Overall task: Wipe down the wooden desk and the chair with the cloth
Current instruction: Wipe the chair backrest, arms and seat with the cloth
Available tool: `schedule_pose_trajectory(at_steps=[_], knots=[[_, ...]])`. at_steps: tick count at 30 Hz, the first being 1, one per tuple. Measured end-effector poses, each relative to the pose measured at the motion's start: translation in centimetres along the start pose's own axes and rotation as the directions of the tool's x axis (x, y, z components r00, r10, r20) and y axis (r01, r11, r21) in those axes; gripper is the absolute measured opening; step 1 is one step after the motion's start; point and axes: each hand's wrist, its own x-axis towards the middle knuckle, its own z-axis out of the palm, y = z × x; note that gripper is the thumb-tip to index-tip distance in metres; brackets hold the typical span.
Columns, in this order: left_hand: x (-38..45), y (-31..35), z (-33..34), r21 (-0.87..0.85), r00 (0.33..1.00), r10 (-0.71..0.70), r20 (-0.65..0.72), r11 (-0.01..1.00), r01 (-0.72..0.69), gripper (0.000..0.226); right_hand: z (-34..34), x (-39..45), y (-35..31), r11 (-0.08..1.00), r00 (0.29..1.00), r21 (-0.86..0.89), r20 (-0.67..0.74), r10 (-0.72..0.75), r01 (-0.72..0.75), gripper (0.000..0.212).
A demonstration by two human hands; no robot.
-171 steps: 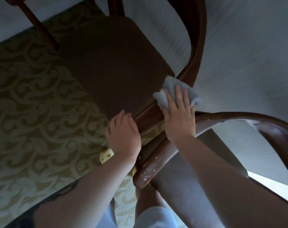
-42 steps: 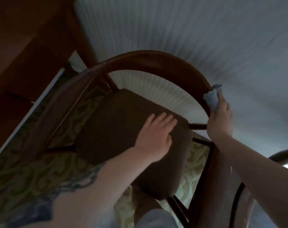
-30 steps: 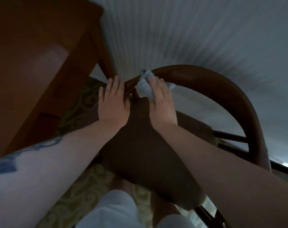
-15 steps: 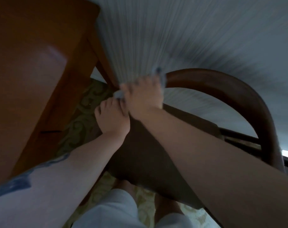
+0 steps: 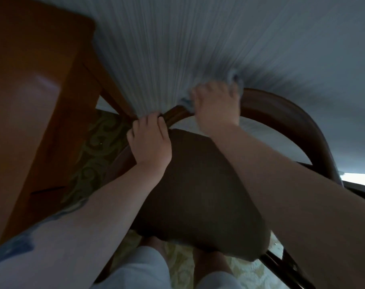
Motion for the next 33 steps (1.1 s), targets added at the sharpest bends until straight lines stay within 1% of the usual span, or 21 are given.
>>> schedule_pose_trajectory(at_steps=[1,2,3,6,7,8,9,11,12,14,16,18,20,22,24,25,27,29,30,31,33], knots=[[0.2,0.7,0.0,-0.037,0.999,0.033,0.009,0.999,-0.033,0.037,-0.3,0.1,1.5,0.988,0.987,0.002,-0.043,0.153,-0.153,0.044],[0.5,1.6,0.2,-0.064,0.997,0.067,0.024,0.996,-0.066,0.037,-0.3,-0.1,1.9,0.975,0.974,-0.005,-0.049,0.221,-0.222,0.045],[0.8,2.7,0.5,-0.085,0.995,0.096,0.042,0.992,-0.092,0.035,-0.3,-0.3,1.3,0.980,0.979,-0.024,-0.037,0.199,-0.199,0.045],[1.3,5.6,1.2,-0.152,0.992,0.121,0.037,0.982,-0.114,0.026,-0.8,-0.5,-0.1,0.992,0.993,0.064,0.045,-0.108,0.105,0.042],[1.4,6.1,1.4,-0.153,0.991,0.130,0.016,0.980,-0.126,0.027,-1.3,-0.4,1.0,0.989,0.991,0.089,0.051,-0.125,0.120,0.041],[1.4,6.5,1.5,-0.145,0.986,0.166,0.009,0.976,-0.163,0.030,-1.7,-0.1,3.2,0.995,0.997,0.093,0.063,-0.047,0.041,0.040],[1.4,6.8,1.5,-0.141,0.977,0.214,0.010,0.967,-0.210,0.033,-1.9,0.3,5.8,0.988,0.992,0.096,0.061,0.113,-0.118,0.039],[1.7,7.7,1.5,-0.154,0.958,0.287,0.031,0.948,-0.279,0.037,-2.0,-0.3,10.3,0.888,0.893,0.093,0.055,0.446,-0.450,0.037],[1.8,8.3,1.7,-0.149,0.950,0.310,0.042,0.942,-0.301,0.038,-2.0,-1.0,10.9,0.848,0.851,0.071,0.059,0.522,-0.525,0.038],[1.8,9.9,2.4,-0.105,0.941,0.336,0.043,0.938,-0.330,0.037,-1.5,-0.7,9.2,0.875,0.877,0.071,0.052,0.477,-0.480,0.042],[1.7,11.5,3.1,-0.079,0.953,0.302,0.033,0.951,-0.299,0.032,-1.7,0.0,7.0,0.950,0.963,0.164,0.063,0.260,-0.267,0.042],[1.7,12.5,3.5,-0.064,0.959,0.281,0.023,0.958,-0.279,0.032,-2.5,0.1,7.8,0.965,0.985,0.200,0.055,0.165,-0.173,0.040],[1.6,13.4,3.5,-0.054,0.939,0.340,0.058,0.940,-0.337,0.037,-2.2,-0.9,11.8,0.920,0.932,0.154,0.103,0.348,-0.361,0.039],[1.5,14.2,3.3,-0.063,0.914,0.391,0.107,0.920,-0.387,0.039,-1.3,-3.3,16.0,0.784,0.792,0.117,0.126,0.597,-0.609,0.037],[1.4,15.0,3.3,-0.047,0.907,0.398,0.142,0.918,-0.395,0.039,-1.0,-4.8,17.1,0.675,0.685,0.119,0.163,0.710,-0.729,0.037],[1.3,15.5,3.5,-0.032,0.900,0.406,0.160,0.913,-0.406,0.039,-1.1,-4.3,16.6,0.665,0.678,0.132,0.179,0.713,-0.735,0.039],[0.9,16.7,4.1,0.007,0.874,0.448,0.188,0.889,-0.457,0.039,-1.6,-2.5,15.0,0.752,0.778,0.199,0.190,0.599,-0.628,0.041],[0.7,17.7,4.6,0.045,0.855,0.481,0.194,0.866,-0.497,0.039,-1.9,-1.6,14.2,0.862,0.911,0.298,0.104,0.398,-0.411,0.040],[0.5,18.1,4.7,0.055,0.848,0.494,0.192,0.857,-0.512,0.039,-1.8,-2.0,14.7,0.877,0.931,0.313,0.077,0.358,-0.363,0.039],[0.2,18.5,4.9,0.053,0.835,0.517,0.188,0.844,-0.534,0.041,-1.3,-2.8,16.0,0.868,0.919,0.306,0.070,0.389,-0.391,0.037],[-0.6,19.5,5.2,0.039,0.794,0.575,0.198,0.804,-0.593,0.043,0.3,-5.7,19.7,0.756,0.805,0.287,0.122,0.580,-0.588,0.032]])
